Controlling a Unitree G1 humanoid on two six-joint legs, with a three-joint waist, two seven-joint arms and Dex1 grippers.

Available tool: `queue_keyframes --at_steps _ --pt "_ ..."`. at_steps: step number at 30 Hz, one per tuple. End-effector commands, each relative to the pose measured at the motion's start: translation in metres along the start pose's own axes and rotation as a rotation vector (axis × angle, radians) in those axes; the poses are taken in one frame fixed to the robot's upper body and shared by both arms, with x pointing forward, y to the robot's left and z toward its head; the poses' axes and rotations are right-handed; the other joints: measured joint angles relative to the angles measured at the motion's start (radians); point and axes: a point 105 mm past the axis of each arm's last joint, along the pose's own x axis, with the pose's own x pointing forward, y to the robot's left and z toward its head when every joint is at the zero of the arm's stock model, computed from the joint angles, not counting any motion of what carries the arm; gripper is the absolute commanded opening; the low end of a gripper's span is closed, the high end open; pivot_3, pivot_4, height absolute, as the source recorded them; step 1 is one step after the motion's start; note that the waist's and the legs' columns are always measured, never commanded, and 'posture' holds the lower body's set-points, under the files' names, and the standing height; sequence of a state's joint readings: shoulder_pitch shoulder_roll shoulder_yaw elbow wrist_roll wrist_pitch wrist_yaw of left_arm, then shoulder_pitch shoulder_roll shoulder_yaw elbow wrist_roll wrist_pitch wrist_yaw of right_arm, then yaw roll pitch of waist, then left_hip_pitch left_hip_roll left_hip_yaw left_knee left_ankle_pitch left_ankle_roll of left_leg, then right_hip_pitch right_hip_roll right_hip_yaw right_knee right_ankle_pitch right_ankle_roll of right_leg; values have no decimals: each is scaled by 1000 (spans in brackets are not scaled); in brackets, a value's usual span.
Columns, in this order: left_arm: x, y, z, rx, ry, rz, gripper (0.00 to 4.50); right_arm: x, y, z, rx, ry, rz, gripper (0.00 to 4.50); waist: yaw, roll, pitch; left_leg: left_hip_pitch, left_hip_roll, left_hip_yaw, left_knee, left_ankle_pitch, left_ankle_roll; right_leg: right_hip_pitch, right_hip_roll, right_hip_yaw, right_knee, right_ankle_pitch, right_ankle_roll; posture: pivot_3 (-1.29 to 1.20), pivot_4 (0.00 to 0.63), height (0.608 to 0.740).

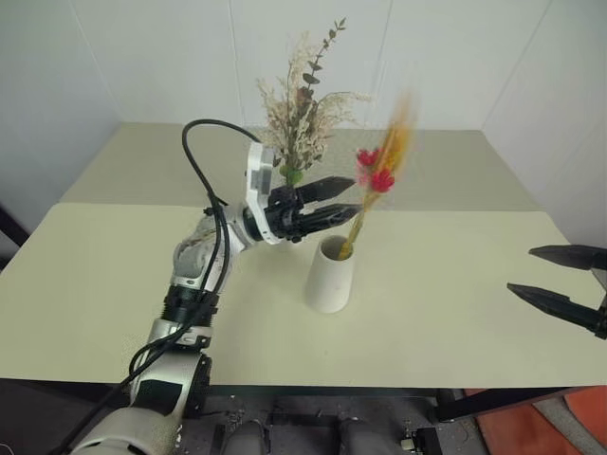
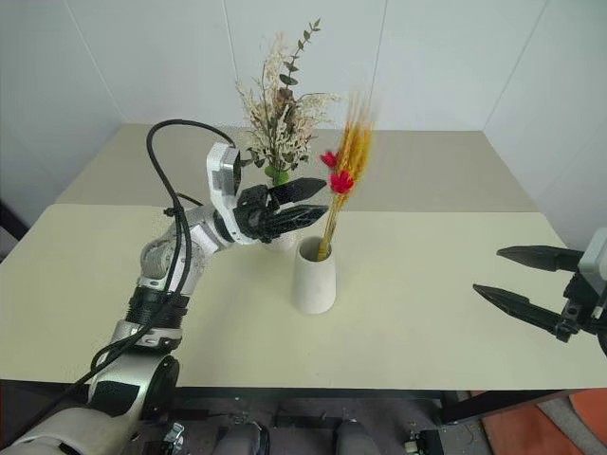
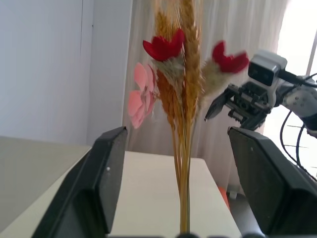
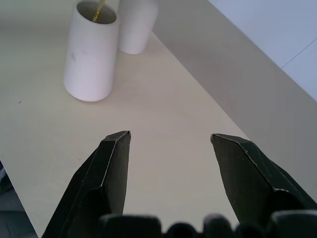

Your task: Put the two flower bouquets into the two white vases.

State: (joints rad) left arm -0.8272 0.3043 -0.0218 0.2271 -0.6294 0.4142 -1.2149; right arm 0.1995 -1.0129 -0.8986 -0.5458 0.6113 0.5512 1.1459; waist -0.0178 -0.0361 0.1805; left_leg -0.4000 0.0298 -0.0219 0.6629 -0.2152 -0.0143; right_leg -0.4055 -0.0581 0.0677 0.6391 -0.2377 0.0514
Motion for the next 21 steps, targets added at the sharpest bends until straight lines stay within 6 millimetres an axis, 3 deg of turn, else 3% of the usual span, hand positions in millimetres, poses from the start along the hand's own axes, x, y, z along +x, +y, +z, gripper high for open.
queue_keyframes --at_steps 1,4,10,19,21 --pt "-15 -3 -3 79 100 18 4444 1 -4 7 -40 -13 -9 3148 0 0 0 0 0 0 0 0 0 0 0 0 0 0 0 0 150 740" --pt "-42 4 5 103 104 117 4444 4 -6 7 -37 -20 -9 3148 0 0 0 0 0 0 0 0 0 0 0 0 0 0 0 0 150 740" --pt "-84 -1 47 205 59 268 4444 6 -11 3 -29 -14 -17 3148 3 0 0 -1 1 0 0 0 0 -1 0 0 0 0 0 0 150 740" --pt "-148 -46 53 333 495 279 4444 13 -27 -8 -14 20 -41 3148 -1 1 1 2 2 2 -3 0 0 -1 0 0 0 -2 -3 0 150 740" --pt "-158 -57 59 314 551 275 4500 14 -26 -12 1 40 -8 3522 0 1 1 1 3 2 -3 0 0 -1 0 0 0 -2 -3 0 150 740"
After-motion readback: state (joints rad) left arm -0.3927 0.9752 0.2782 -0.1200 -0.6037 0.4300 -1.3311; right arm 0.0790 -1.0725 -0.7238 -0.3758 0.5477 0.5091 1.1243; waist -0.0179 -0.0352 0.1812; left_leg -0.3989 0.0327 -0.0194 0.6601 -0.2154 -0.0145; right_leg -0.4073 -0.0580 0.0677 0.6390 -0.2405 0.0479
